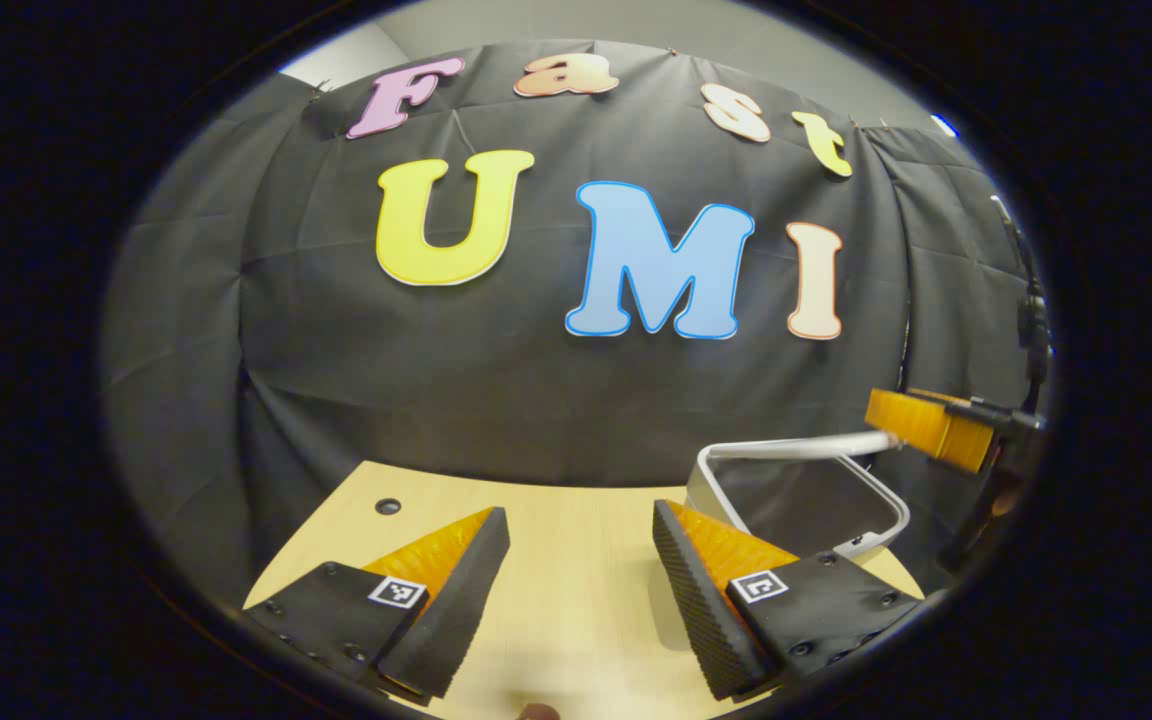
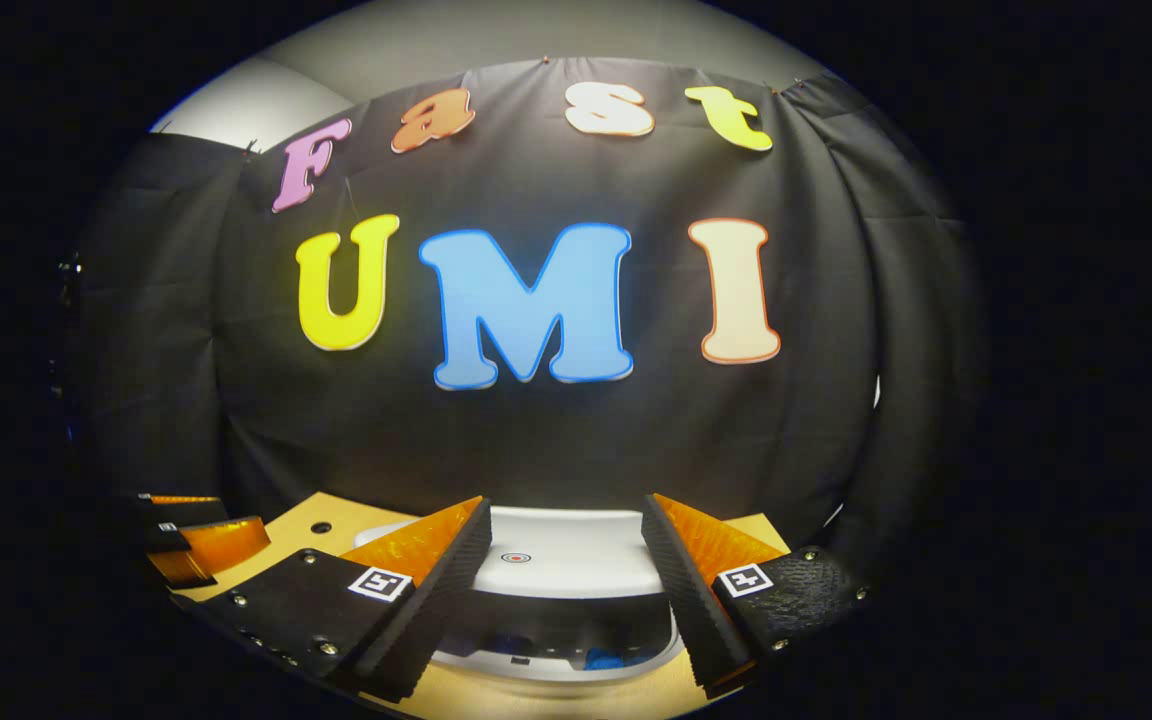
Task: Press the lid of the desktop garbage bin to open it, pick up the crumpled paper on the desktop and throw it into the bin, then pick up the pop can on the desktop and drop it into the bin, and finally close the garbage bin lid.
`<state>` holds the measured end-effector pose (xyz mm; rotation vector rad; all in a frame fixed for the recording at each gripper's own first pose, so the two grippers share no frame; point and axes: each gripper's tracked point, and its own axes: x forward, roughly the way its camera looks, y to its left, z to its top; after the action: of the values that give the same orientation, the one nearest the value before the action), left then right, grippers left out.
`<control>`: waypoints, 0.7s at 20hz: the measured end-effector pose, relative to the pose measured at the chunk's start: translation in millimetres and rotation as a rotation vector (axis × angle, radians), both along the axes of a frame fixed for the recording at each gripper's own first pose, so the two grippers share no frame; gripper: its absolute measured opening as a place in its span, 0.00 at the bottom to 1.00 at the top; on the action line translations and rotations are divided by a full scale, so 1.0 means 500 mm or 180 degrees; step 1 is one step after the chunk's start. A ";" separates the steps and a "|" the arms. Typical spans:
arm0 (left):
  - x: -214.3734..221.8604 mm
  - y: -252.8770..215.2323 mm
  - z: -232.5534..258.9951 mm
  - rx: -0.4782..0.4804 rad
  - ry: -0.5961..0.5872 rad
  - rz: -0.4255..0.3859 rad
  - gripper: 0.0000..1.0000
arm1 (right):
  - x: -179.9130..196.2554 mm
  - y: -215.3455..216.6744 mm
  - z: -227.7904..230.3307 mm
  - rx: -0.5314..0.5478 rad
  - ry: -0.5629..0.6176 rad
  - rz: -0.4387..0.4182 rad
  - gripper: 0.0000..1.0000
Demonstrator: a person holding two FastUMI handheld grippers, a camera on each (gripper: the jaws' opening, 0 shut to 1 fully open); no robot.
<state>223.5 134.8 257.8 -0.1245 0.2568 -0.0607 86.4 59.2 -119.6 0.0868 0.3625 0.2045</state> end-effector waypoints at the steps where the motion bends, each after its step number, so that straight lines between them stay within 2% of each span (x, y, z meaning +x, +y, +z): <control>1: -0.001 -0.003 0.000 0.0000 -0.0001 -0.0009 0.96 | -0.009 0.002 -0.022 -0.0023 0.0110 0.0015 0.96; 7: -0.008 -0.010 -0.006 0.0012 0.0020 -0.0010 0.96 | -0.038 0.012 -0.100 -0.0063 0.0379 0.0090 0.96; 10: -0.012 -0.004 -0.007 0.0046 0.0035 0.0010 0.96 | -0.041 0.013 -0.106 -0.0144 0.0353 0.0101 0.96; 14: -0.016 0.000 -0.012 0.0044 0.0067 0.0038 0.96 | -0.040 0.013 -0.110 -0.0085 0.0326 0.0088 0.96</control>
<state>215.7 135.0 251.8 -0.1130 0.2775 -0.0459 66.2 65.8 -174.5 0.0660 0.4685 0.2229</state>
